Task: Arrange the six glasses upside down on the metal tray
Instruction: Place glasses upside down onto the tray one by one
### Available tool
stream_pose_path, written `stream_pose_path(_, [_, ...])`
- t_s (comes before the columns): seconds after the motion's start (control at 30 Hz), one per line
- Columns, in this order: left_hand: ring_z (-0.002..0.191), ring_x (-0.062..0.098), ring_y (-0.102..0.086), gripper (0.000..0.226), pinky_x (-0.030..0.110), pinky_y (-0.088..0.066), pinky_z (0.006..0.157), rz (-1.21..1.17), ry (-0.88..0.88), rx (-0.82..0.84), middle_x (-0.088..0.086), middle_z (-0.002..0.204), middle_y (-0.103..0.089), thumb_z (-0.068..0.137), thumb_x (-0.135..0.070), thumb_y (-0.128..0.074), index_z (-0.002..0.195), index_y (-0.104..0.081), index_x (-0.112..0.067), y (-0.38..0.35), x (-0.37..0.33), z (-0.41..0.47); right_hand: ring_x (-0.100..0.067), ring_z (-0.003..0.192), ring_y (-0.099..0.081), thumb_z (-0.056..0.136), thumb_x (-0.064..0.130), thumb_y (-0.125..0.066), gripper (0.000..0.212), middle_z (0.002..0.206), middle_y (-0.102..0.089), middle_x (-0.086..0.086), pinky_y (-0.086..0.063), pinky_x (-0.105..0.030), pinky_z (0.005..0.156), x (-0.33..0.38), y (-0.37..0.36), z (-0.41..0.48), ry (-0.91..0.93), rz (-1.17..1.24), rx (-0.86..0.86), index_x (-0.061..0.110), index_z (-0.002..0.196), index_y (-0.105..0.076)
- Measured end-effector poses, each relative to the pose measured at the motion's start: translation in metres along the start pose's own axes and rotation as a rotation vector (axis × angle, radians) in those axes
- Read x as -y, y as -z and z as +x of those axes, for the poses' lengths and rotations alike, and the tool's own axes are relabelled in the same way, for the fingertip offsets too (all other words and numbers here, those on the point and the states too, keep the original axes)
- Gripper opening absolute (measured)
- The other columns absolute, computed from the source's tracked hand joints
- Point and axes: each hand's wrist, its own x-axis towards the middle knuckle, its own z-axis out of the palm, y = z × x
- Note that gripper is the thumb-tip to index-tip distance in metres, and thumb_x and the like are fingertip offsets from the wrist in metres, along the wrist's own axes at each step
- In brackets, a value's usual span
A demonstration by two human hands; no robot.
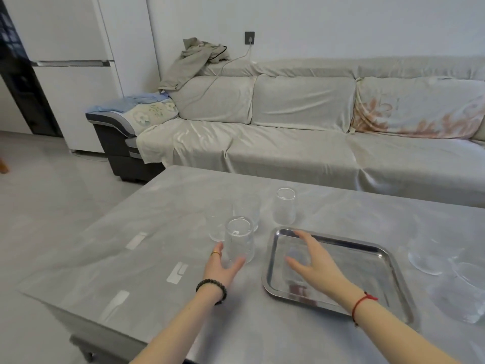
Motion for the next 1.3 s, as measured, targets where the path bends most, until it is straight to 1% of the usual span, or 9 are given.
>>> stream_pose_path(0.23, [0.128,0.020,-0.039,0.090,0.029,-0.032,0.104,0.019,-0.012,0.009,0.006,0.139,-0.042,0.066,-0.023,-0.077,0.138,-0.023,-0.014,-0.007,-0.005,0.041,-0.015,0.133,-0.033,0.079,0.025,-0.064,0.073,0.146,-0.036,-0.003,-0.027,-0.021,0.104,0.029,-0.058,0.045,-0.064,0.123,0.163,0.017,0.139,-0.024])
stream_pose_path(0.33, [0.111,0.021,-0.050,0.088,0.030,-0.042,0.095,-0.023,0.007,-0.020,0.004,0.127,-0.051,0.063,-0.020,-0.079,0.134,-0.027,-0.016,-0.013,-0.003,0.049,-0.016,0.130,-0.037,0.078,0.022,-0.066,0.077,0.142,-0.039,-0.004,-0.031,-0.020,0.098,0.029,-0.071,0.054,-0.102,0.175,0.190,0.020,0.140,-0.021])
stream_pose_path(0.47, [0.096,0.016,-0.051,0.075,0.026,-0.040,0.082,-0.043,-0.008,-0.090,0.000,0.111,-0.055,0.062,-0.021,-0.080,0.124,-0.037,-0.019,-0.016,-0.008,0.050,-0.008,0.117,-0.045,0.071,0.014,-0.071,0.084,0.132,-0.049,0.003,-0.036,-0.022,0.096,0.027,-0.087,0.062,-0.125,0.301,0.166,0.022,0.139,-0.022])
stream_pose_path(0.57, [0.092,0.018,-0.055,0.063,0.027,-0.044,0.082,-0.022,-0.041,-0.102,0.003,0.108,-0.060,0.059,-0.026,-0.081,0.108,-0.040,-0.025,-0.015,-0.009,0.048,-0.013,0.126,-0.044,0.067,0.012,-0.073,0.088,0.135,-0.048,0.002,-0.037,-0.033,0.108,0.029,-0.095,0.065,-0.112,0.351,0.120,0.023,0.139,-0.023])
stream_pose_path(0.77, [0.099,0.020,-0.061,0.069,0.038,-0.051,0.091,-0.092,-0.125,-0.184,0.001,0.108,-0.061,0.049,-0.039,-0.082,0.102,-0.038,-0.035,-0.025,-0.019,0.033,-0.012,0.124,-0.045,0.063,0.022,-0.070,0.080,0.134,-0.049,0.003,-0.038,-0.034,0.107,0.027,-0.080,0.062,-0.015,0.383,0.027,0.026,0.133,-0.032])
stream_pose_path(0.9, [0.106,0.016,-0.057,0.073,0.034,-0.048,0.095,-0.073,-0.185,-0.090,0.000,0.115,-0.059,0.053,-0.036,-0.081,0.114,-0.042,-0.026,-0.054,-0.041,0.036,-0.012,0.118,-0.050,0.065,0.007,-0.072,0.075,0.126,-0.054,0.003,-0.042,-0.029,0.100,0.009,-0.050,0.058,-0.058,0.424,-0.089,0.025,0.129,-0.036])
stream_pose_path(1.0, [0.104,0.014,-0.056,0.063,0.025,-0.044,0.087,-0.055,-0.197,0.047,-0.004,0.109,-0.057,0.062,-0.027,-0.079,0.112,-0.042,-0.026,-0.082,-0.054,0.040,-0.016,0.120,-0.049,0.065,0.004,-0.071,0.077,0.130,-0.053,-0.001,-0.041,-0.036,0.104,-0.013,-0.028,0.056,-0.127,0.419,-0.169,0.021,0.132,-0.036])
stream_pose_path(1.17, [0.108,0.014,-0.055,0.070,0.023,-0.042,0.090,0.014,-0.178,0.200,0.001,0.119,-0.057,0.069,-0.027,-0.074,0.127,-0.037,-0.020,-0.108,-0.055,0.048,-0.019,0.121,-0.046,0.067,0.002,-0.070,0.075,0.131,-0.050,-0.002,-0.040,-0.043,0.105,-0.041,-0.013,0.054,-0.212,0.450,-0.181,0.023,0.131,-0.036])
stream_pose_path(1.3, [0.101,0.012,-0.053,0.064,0.022,-0.040,0.088,0.105,-0.194,0.250,0.000,0.120,-0.057,0.072,-0.029,-0.070,0.126,-0.037,-0.019,-0.110,-0.052,0.054,-0.020,0.120,-0.047,0.067,0.001,-0.070,0.075,0.129,-0.053,-0.004,-0.041,-0.047,0.104,-0.054,-0.020,0.056,-0.242,0.466,-0.198,0.025,0.130,-0.037])
